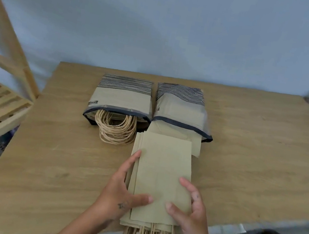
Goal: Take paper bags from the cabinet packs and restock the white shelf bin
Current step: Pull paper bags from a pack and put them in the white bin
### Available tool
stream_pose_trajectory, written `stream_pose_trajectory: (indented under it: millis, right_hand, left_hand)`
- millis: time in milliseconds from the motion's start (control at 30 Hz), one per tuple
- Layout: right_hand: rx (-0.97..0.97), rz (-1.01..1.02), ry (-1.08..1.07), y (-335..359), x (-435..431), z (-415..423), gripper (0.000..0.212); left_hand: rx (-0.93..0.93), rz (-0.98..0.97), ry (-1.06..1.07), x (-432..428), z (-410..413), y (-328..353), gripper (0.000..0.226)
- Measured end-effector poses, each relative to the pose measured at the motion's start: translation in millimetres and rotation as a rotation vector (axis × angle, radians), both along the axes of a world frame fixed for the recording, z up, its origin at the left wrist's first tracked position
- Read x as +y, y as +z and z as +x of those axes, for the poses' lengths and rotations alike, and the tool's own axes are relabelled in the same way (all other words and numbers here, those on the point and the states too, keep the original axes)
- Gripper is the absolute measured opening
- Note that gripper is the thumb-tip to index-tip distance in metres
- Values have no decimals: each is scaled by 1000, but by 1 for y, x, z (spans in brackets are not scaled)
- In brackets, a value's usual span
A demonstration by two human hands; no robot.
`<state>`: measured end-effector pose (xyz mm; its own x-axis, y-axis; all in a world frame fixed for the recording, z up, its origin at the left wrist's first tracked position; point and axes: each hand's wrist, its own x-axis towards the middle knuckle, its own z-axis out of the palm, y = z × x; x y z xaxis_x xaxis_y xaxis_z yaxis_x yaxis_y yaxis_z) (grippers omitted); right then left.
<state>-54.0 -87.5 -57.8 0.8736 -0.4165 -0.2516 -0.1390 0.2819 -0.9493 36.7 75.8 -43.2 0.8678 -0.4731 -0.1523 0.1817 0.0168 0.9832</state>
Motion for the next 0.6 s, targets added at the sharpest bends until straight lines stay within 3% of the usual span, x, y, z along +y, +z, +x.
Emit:
stream_pose_trajectory:
  millis: [267,600]
  right_hand:
    - [-37,12,113,-14,-3,-36,61]
    - [-117,-130,431,8,40,-8,57]
  left_hand:
    - [1,5,38,9,-53,-3,103]
    - [-40,20,408,62,-80,9,96]
